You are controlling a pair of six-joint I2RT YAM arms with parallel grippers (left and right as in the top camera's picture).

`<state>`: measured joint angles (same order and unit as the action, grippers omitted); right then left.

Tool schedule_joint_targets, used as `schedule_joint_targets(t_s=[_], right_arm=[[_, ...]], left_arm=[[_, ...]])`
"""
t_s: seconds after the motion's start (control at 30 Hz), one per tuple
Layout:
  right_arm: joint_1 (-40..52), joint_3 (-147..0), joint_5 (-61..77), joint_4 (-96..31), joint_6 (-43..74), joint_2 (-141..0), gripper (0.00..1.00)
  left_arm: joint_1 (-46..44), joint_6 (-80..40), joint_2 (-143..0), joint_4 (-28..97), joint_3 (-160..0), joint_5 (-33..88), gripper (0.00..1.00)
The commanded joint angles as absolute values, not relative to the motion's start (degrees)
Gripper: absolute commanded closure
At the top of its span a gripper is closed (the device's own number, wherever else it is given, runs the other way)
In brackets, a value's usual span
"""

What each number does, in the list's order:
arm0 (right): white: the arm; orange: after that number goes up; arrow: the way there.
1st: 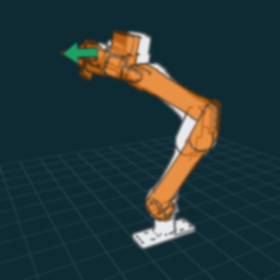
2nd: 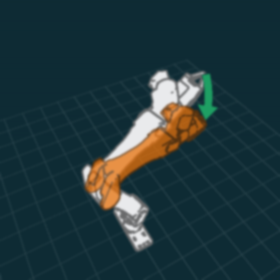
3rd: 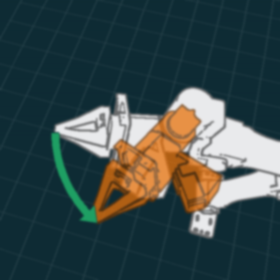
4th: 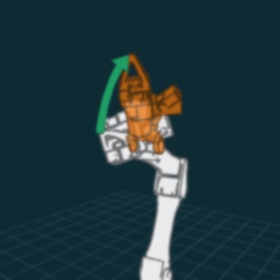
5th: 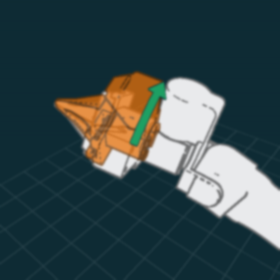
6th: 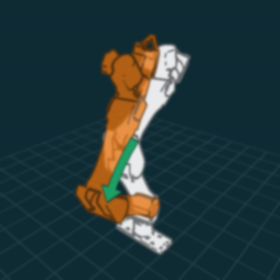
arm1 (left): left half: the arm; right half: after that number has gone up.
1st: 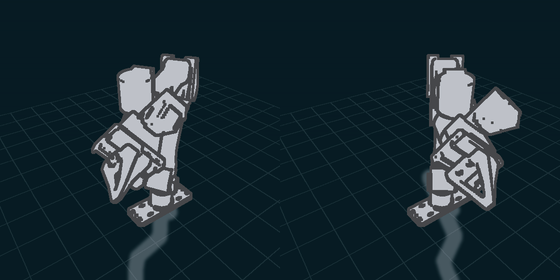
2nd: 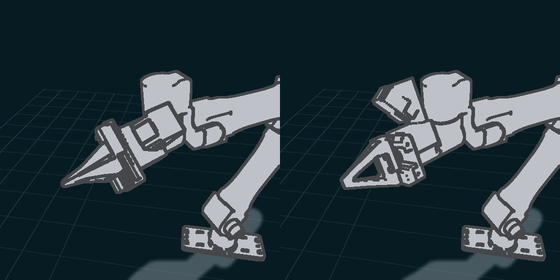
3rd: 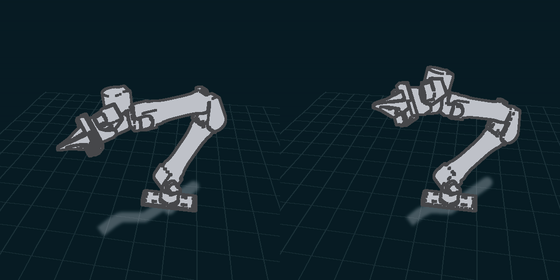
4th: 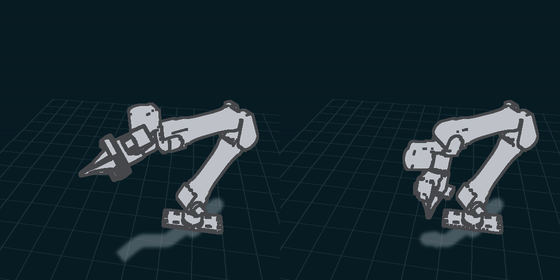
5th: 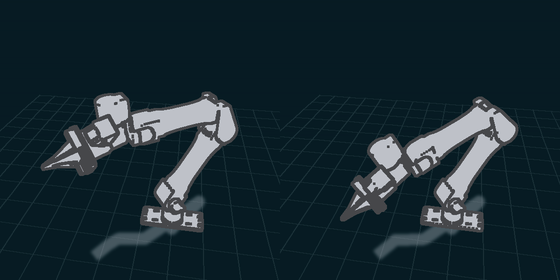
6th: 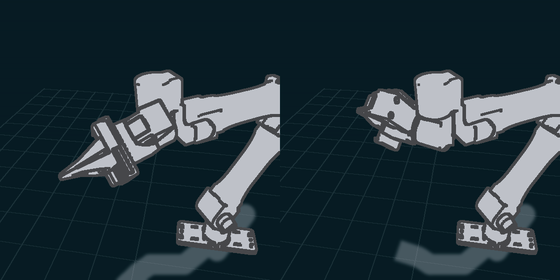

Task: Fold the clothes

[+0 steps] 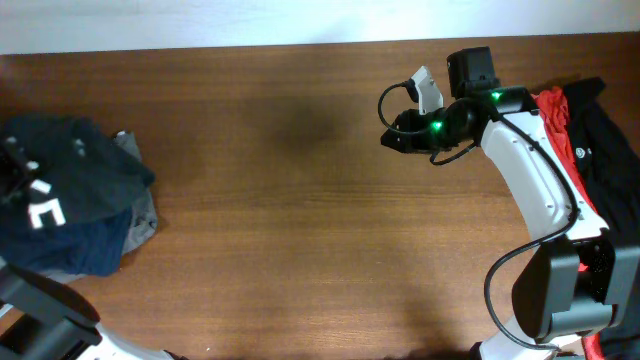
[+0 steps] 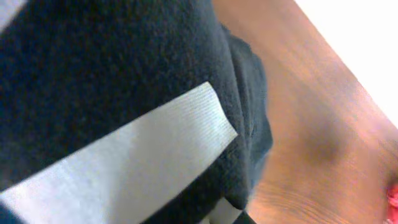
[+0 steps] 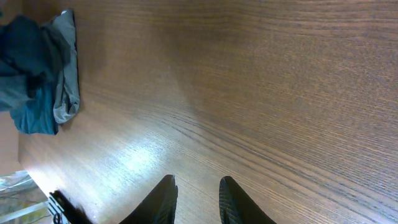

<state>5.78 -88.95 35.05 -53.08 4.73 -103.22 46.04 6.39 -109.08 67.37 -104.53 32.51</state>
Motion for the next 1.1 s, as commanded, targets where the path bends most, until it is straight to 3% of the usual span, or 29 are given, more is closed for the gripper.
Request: schedule_joint_targets(t_s=[0.0, 0.07, 0.13, 0.23, 0.3, 0.37, 0.53, 0.57, 0.6, 0.7, 0.83, 0.87, 0.9, 0.97, 1.0, 1.07], right_arm=[[5.98, -90.08, 35.79, -52.71, 4.99, -102.56, 0.72], [5.98, -90.32, 35.79, -52.42, 5.02, -102.56, 0.72], [5.98, -90.56, 35.79, -52.25, 5.02, -102.56, 0.71], [5.98, -91.09, 35.81, -52.29, 5.02, -102.56, 0.72], [5.98, -91.18, 35.79, -52.34, 5.02, -102.45, 0.71], [5.98, -91.2, 35.81, -52.34, 5.02, -102.45, 0.71], [5.98, -91.2, 35.79, -52.8, 5.02, -102.45, 0.71], [5.98, -91.2, 35.79, -52.93, 5.02, -102.45, 0.71], [5.98, -91.2, 35.79, -52.99, 5.02, -102.45, 0.71], [5.98, -91.2, 35.79, -53.04, 4.99, -102.45, 0.71], [5.98, -91.2, 35.79, -53.01, 4.99, -102.45, 0.71], [5.98, -91.2, 35.79, -53.01, 4.99, -102.45, 0.71], [5.98, -91.2, 35.77, -52.99, 4.99, -102.45, 0.71], [5.98, -91.2, 35.77, -52.97, 5.02, -102.45, 0.71], [5.98, -91.2, 35.77, -52.97, 5.02, -102.45, 0.7], [5.98, -91.2, 35.79, -52.97, 5.02, -102.45, 0.7]], left_arm=[[48.21, 6.44, -108.47, 68.25, -104.99, 20.75, 1.0], [48.29, 5.39, -109.23, 68.66, -104.99, 16.64, 0.99], [48.27, 4.51, -110.34, 68.93, -104.99, 13.13, 0.91], [48.27, -1.21, -112.33, 70.67, -104.99, 3.9, 0.9], [48.27, -3.64, -113.62, 71.24, -104.99, 0.86, 0.78], [48.27, -3.9, -114.26, 71.96, -104.99, 0.84, 0.77], [48.9, -3.9, -113.16, 73.89, -106.21, 0.8, 0.58], [49.21, -3.9, -112.73, 74.76, -107.04, 0.64, 0.39], [49.67, -3.9, -112.18, 75.85, -108.2, 0.49, 0.31], [50.92, -3.88, -110.37, 79.0, -111.96, -0.01, 0.28], [51.57, -3.81, -107.24, 80.34, -115.28, 4.1, 0.31], [51.27, -3.53, -106.83, 80.12, -115.26, 5.74, 0.38], [50.72, -2.96, -106.69, 79.81, -115.26, 7.01, 0.51], [49.06, -2.81, -107.07, 78.46, -114.67, 7.25, 0.91], [47.9, -1.91, -107.46, 77.1, -113.86, 7.25, 0.99], [45.67, -1.3, -108.53, 74.72, -111.96, 6.46, 0.99]])
